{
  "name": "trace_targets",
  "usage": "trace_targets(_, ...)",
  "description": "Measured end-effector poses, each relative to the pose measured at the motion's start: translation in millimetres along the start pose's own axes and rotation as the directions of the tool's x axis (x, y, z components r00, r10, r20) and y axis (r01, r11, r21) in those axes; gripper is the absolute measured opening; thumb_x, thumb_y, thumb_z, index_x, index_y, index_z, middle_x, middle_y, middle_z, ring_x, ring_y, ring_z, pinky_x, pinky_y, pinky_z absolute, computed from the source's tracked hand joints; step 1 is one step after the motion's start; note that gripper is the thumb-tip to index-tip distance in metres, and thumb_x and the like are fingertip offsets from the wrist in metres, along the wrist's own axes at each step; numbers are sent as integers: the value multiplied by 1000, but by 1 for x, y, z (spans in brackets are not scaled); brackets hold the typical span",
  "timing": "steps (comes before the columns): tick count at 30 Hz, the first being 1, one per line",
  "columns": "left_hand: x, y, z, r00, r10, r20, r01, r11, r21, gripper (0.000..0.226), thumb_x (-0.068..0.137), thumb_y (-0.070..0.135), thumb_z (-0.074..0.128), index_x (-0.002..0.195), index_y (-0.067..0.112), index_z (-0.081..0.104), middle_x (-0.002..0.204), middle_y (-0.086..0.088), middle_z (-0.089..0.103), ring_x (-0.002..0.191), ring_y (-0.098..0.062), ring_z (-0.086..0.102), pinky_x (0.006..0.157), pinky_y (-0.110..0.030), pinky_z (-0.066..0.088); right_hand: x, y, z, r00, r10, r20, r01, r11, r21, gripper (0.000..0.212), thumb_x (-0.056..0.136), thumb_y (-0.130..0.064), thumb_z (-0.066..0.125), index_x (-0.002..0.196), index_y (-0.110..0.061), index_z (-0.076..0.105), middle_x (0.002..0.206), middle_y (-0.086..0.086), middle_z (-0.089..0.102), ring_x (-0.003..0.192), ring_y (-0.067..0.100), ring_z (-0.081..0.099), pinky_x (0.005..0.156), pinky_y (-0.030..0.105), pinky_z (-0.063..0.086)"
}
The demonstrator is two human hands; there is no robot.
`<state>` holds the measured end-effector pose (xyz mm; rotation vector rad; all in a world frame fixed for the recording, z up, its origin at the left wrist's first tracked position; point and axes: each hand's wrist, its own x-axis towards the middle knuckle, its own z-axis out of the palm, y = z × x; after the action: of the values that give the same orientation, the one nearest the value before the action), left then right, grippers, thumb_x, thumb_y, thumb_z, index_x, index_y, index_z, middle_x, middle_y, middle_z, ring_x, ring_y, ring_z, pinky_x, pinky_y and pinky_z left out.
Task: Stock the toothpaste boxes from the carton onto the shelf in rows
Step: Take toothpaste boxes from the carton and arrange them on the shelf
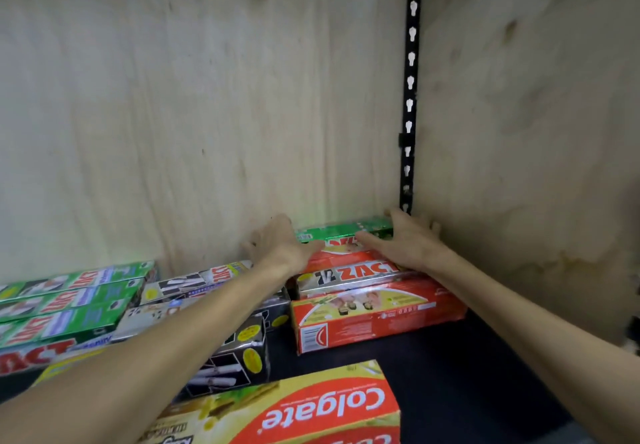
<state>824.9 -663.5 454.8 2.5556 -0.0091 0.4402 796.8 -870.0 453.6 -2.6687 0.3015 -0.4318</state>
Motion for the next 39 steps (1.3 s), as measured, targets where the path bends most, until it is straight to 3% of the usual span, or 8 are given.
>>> trace_targets(3, -2, 2, -8, 987, 69, -146, -84, 991, -106, 67, 77, 59, 77, 125, 18, 54, 121, -5, 65, 120, -30, 50, 96, -41, 43, -13, -8, -7, 977, -45, -209, 56, 997, 48, 92, 84, -74, 58, 151, -17, 33, 149, 14, 45, 140, 37, 30, 112, 49, 27)
trace_targets(6, -7, -1, -19, 958, 92, -273, -137, 979, -151, 62, 80, 56, 76, 123, 15, 61, 117, -4, 69, 119, -29, 48, 89, -38, 35, -23, -11, -14, 925, -71, -373, 124, 985, 122, 75, 87, -66, 61, 141, -15, 50, 139, 10, 58, 135, 35, 36, 110, 48, 30)
trace_targets(9, -23, -7, -30, 939, 95, -332, -200, 934, -298, 60, 74, 53, 83, 117, 12, 69, 110, -6, 74, 115, -29, 58, 99, -46, 45, -35, -10, -16, 904, -47, -425, 160, 959, 234, 64, 87, -60, 66, 134, -17, 60, 128, 8, 64, 128, 31, 43, 107, 47, 33)
trace_targets(14, -61, -33, -53, 951, 37, -308, -186, 863, -470, 61, 68, 50, 87, 120, 22, 69, 101, 9, 74, 108, -26, 63, 91, -51, 54, -83, -21, -19, 887, -38, -460, 180, 946, 270, 73, 82, -66, 67, 135, -16, 62, 124, 6, 65, 123, 29, 46, 104, 47, 40)
trace_targets(21, -138, -82, -118, 925, 33, -379, -236, 830, -505, 55, 67, 47, 88, 117, 33, 69, 97, 22, 70, 103, -6, 65, 97, -47, 51, -166, -68, -23, 885, -93, -457, 242, 929, 279, 67, 81, -63, 71, 128, -16, 66, 118, 9, 64, 118, 29, 42, 94, 46, 39)
trace_targets(27, -201, -161, -174, 905, -6, -426, -221, 849, -481, 66, 61, 74, 75, 119, 45, 64, 103, 23, 67, 114, -12, 60, 95, -50, 51, -238, -131, -3, 883, -172, -438, 343, 872, 349, 70, 80, -64, 71, 129, -15, 64, 119, 5, 62, 116, 21, 38, 97, 40, 35)
trace_targets(30, -230, -209, -195, 900, -56, -433, -172, 866, -470, 61, 63, 71, 79, 117, 50, 64, 104, 22, 68, 114, -9, 59, 100, -49, 48, -265, -163, 18, 888, -227, -399, 369, 871, 326, 69, 79, -67, 69, 129, -18, 64, 118, 3, 62, 116, 22, 40, 95, 40, 32)
trace_targets(39, -286, -310, -248, 919, -181, -351, 49, 934, -354, 56, 73, 53, 82, 123, 33, 68, 99, 19, 62, 112, -11, 57, 102, -39, 45, -317, -231, 71, 854, -473, -217, 515, 830, 217, 50, 81, -66, 68, 112, -27, 68, 100, -6, 60, 106, 19, 40, 88, 39, 31)
